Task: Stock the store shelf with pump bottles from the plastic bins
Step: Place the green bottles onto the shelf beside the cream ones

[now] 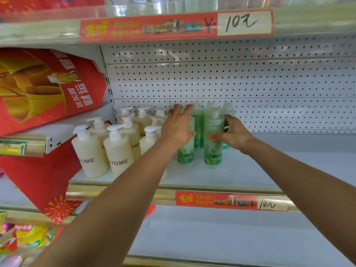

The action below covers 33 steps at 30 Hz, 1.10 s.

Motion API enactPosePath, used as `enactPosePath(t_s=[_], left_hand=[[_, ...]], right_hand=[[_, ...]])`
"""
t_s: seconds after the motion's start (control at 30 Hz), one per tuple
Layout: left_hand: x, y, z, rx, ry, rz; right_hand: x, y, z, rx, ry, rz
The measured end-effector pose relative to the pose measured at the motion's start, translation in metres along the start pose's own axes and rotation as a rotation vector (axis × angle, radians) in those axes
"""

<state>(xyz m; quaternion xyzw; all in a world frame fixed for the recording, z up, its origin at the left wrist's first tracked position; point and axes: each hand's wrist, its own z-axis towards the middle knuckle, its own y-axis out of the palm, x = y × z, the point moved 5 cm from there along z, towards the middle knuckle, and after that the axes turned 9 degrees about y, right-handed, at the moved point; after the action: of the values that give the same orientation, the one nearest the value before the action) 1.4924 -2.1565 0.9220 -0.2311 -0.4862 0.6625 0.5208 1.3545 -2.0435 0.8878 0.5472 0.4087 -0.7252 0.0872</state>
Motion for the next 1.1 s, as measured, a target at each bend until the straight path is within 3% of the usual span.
enactPosePath(t_s=[0.1,0.23,0.57,0.73,0.9,1.1], left_hand=[[-0.004,0.013,0.008,-0.095,0.005,0.134],[-0.006,0.018,0.015,-0.093,0.008,0.229],[-0.012,0.027,0.024,-0.091,0.009,0.268],[-0.007,0.024,0.017,-0.123,0.032,0.289],[0.012,-0.006,-0.026,0.053,0.219,0.277],[0.003,-0.04,-0.127,0.214,0.304,0.198]], right_hand=[[0.007,0.006,0.013,-0.003,0.016,-0.015],[0.016,0.007,0.024,0.008,0.045,0.019],[0.016,0.016,0.027,0.055,0.071,-0.024],[0.009,0.019,0.009,0.094,0.099,-0.179],[-0.012,0.015,-0.047,0.358,-0.081,-0.601],[-0.03,0.043,-0.141,0.492,-0.339,-0.725]])
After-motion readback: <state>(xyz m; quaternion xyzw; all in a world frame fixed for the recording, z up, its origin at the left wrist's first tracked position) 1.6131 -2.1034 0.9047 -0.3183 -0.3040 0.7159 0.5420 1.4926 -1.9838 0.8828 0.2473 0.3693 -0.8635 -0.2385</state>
